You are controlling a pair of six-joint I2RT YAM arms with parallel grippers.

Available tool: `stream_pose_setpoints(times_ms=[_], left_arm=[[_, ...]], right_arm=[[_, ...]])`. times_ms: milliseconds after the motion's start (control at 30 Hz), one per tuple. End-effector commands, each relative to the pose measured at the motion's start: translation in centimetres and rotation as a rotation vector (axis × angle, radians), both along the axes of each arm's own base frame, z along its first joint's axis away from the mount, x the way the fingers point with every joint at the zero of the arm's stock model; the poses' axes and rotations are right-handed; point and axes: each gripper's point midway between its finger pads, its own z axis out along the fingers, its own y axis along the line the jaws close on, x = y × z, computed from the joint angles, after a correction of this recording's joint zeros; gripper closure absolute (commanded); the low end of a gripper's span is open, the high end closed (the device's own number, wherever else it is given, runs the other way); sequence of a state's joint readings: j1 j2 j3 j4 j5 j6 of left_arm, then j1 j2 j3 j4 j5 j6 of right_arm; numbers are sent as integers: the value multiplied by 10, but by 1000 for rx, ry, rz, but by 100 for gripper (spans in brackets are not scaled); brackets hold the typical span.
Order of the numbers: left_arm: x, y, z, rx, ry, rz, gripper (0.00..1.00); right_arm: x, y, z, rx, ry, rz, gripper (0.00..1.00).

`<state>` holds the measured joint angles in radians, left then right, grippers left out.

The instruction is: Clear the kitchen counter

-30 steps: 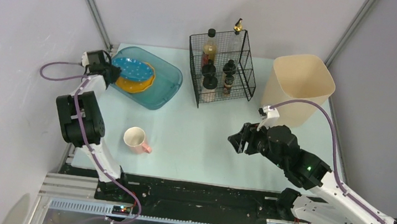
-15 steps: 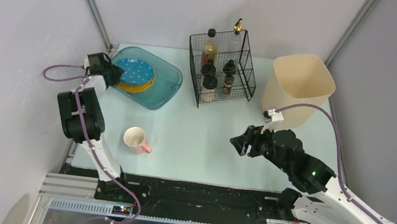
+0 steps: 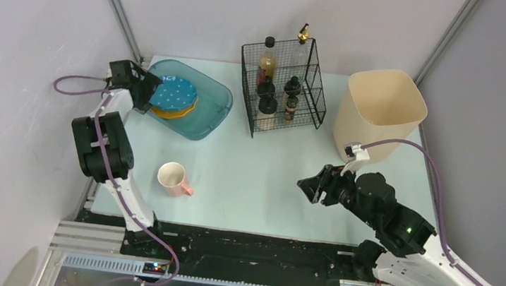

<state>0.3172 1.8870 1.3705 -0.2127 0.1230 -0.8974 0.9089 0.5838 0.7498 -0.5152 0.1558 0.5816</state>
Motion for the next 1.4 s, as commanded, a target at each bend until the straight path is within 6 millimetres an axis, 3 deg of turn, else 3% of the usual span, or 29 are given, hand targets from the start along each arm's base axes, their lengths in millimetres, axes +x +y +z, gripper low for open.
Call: stream_pose_setpoints(times_ms=[0, 300, 533, 667, 733, 800, 833, 933, 1067, 1100, 1133, 1167, 1200, 1367], left_arm=[[-22, 4, -11, 6, 138, -29, 0], [-43, 10, -11, 44, 226, -37, 0], [-56, -2, 20, 46, 169, -75, 0], [-71, -12, 43, 64, 118, -117, 0], [-82, -16, 53, 69, 97, -116, 0], [-94, -26, 75, 94, 45, -123, 0], [-100, -33, 74, 97, 47, -137, 0], [-117, -52, 100, 162, -20, -176, 0], [-142, -74, 118, 231, -85, -254, 0], [-149, -78, 113, 234, -80, -270, 0], [-157, -87, 123, 255, -117, -302, 0], [-164, -93, 115, 252, -109, -327, 0], [-173, -98, 123, 284, -139, -355, 0], [-217, -104, 107, 379, -91, -398, 0]], right_arm=[[-4, 1, 1, 26, 21, -2, 38], [-8, -3, -5, 35, 43, -17, 37], [-7, 6, -2, 45, 36, 11, 37], [-7, 19, -13, 18, 72, 49, 37], [-7, 27, -17, 13, 85, 72, 37], [-7, 37, -18, 4, 80, 109, 37], [-8, 41, -19, 4, 81, 126, 37], [-10, 61, -22, -4, 100, 202, 37], [-11, 85, -19, -28, 99, 263, 37], [-13, 91, -24, -46, 107, 279, 37], [-15, 96, -22, -51, 99, 292, 37], [-14, 100, -27, -67, 108, 294, 37], [-16, 104, -27, -72, 107, 302, 37], [-18, 117, -40, -102, 116, 302, 36]])
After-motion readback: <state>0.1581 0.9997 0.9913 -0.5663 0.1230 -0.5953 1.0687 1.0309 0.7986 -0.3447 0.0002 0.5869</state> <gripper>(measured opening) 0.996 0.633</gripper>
